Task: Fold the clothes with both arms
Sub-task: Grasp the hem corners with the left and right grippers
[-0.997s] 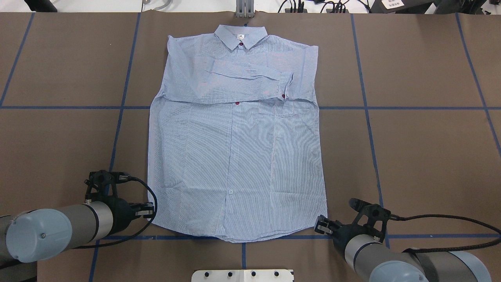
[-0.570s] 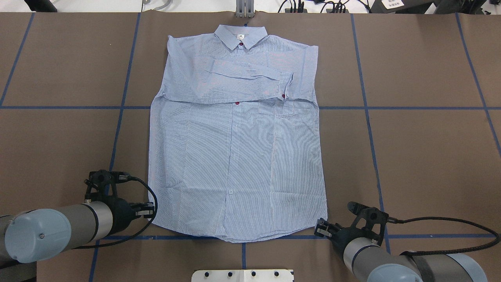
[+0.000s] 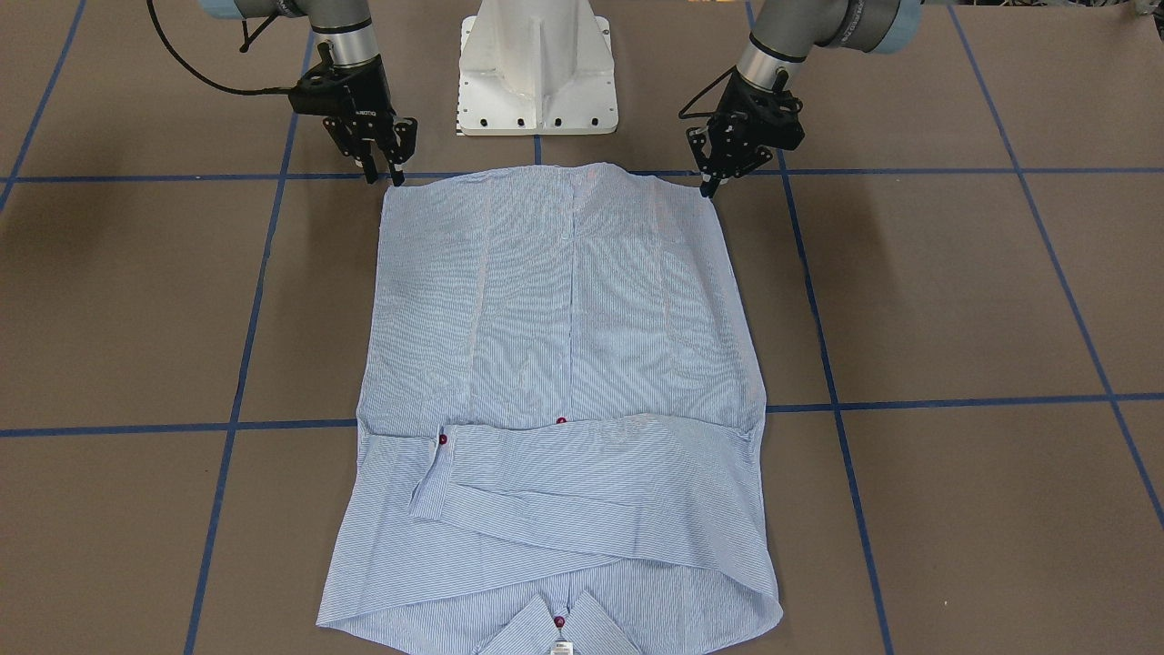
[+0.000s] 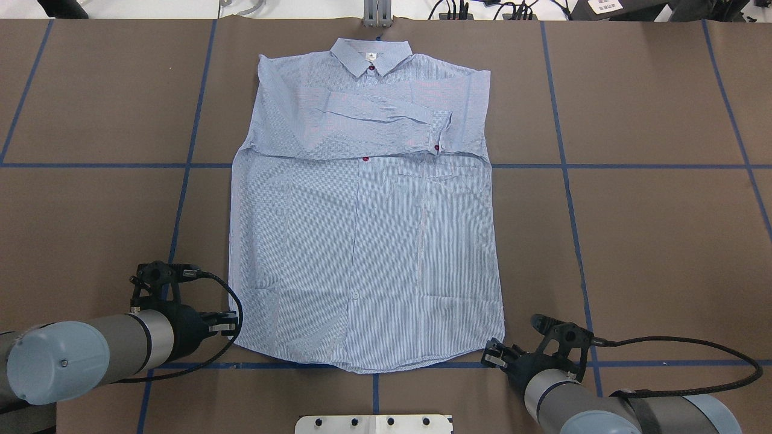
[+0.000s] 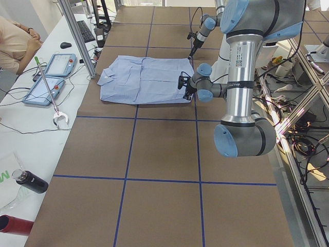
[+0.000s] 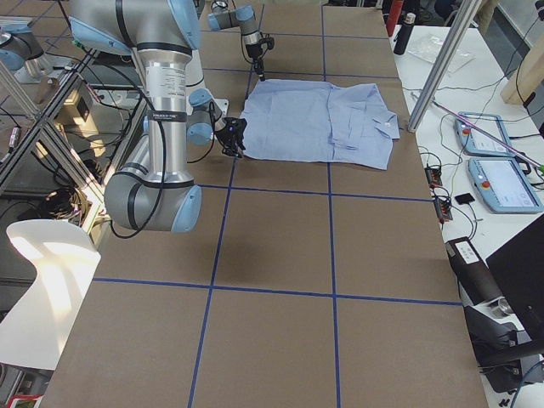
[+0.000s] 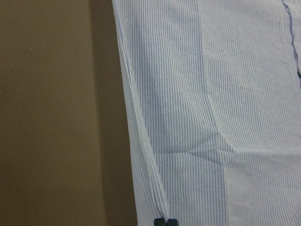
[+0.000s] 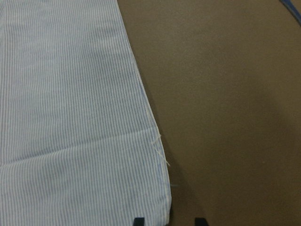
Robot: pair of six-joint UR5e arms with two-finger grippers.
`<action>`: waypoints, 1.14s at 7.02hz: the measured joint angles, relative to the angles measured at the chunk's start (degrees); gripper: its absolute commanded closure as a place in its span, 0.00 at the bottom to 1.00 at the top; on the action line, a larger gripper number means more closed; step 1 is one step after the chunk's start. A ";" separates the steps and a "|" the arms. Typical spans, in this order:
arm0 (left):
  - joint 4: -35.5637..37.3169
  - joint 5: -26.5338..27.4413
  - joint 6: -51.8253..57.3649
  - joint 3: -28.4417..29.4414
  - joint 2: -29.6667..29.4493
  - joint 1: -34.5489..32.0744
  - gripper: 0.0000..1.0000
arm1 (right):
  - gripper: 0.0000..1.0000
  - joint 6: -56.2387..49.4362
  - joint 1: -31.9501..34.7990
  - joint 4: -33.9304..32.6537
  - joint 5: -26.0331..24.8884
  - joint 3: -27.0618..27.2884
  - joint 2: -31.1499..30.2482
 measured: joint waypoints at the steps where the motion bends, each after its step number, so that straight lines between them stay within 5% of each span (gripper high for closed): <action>1: 0.00 0.00 0.00 0.00 0.01 0.00 1.00 | 0.57 -0.11 0.00 -0.02 -0.04 -0.54 0.67; 2: 0.00 0.00 0.00 0.00 0.05 0.00 1.00 | 0.58 -0.33 0.07 -0.09 -0.14 -0.90 1.01; 4: 0.00 0.00 0.00 0.00 0.08 0.00 1.00 | 1.00 -0.61 0.14 -0.44 -0.59 -1.23 1.12; 8: 0.02 -0.14 0.10 -0.20 0.03 0.07 1.00 | 1.00 -0.77 0.81 -0.72 -1.35 -0.70 0.96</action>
